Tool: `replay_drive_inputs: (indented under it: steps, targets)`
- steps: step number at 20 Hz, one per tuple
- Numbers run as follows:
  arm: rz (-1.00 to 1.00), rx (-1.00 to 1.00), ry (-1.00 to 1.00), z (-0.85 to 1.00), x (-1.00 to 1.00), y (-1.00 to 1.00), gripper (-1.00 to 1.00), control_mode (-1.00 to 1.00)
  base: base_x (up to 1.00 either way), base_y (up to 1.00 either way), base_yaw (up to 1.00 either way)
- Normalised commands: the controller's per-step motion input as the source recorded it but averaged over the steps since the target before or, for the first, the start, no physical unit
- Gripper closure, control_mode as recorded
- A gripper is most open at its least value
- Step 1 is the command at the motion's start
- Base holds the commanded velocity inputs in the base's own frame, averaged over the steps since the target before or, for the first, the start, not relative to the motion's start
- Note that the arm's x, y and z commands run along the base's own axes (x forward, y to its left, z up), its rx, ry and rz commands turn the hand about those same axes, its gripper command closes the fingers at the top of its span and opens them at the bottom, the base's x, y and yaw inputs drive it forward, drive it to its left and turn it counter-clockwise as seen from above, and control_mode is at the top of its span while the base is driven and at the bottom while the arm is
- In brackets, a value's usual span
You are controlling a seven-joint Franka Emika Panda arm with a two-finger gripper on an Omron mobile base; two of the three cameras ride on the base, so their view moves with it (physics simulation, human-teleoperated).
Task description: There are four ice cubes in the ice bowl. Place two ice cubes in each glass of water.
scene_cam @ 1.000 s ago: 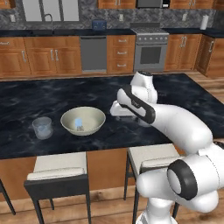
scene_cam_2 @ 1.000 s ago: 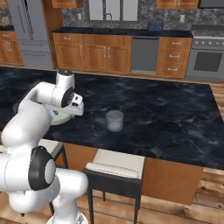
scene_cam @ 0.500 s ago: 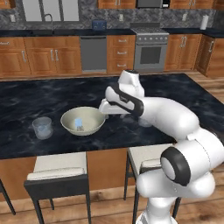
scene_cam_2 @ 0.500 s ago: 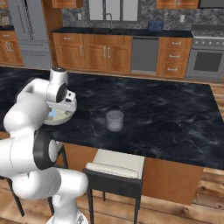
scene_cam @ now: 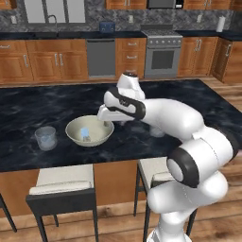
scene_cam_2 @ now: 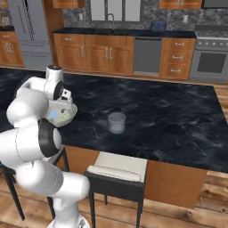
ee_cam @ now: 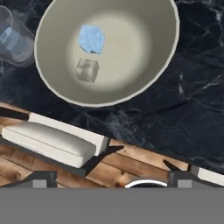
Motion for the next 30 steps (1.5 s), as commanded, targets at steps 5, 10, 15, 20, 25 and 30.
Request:
replay_drive_inputs:
  steps: [5,10,15,20,25,30]
  targets:
    - [0.03,0.00,0.04,0.00,0.24,0.39,-1.00,-1.00,0.00,0.00,0.00]
    - [0.00,0.00,0.01,-0.01,0.23,0.35,-1.00,-1.00,0.00,0.00,0.00]
    - [0.00,0.00,0.00,-0.12,0.18,0.21,-1.00,-1.00,0.00,0.00,0.00]
    - [0.00,0.00,0.00,-0.24,0.23,0.18,-1.00,-1.00,0.00,0.00,0.00]
    - [0.00,0.00,0.00,-0.29,0.25,0.19,-1.00,-1.00,0.00,0.00,0.00]
    - [0.00,-0.01,0.00,-0.32,0.19,0.14,-1.00,-1.00,0.00,0.00,0.00]
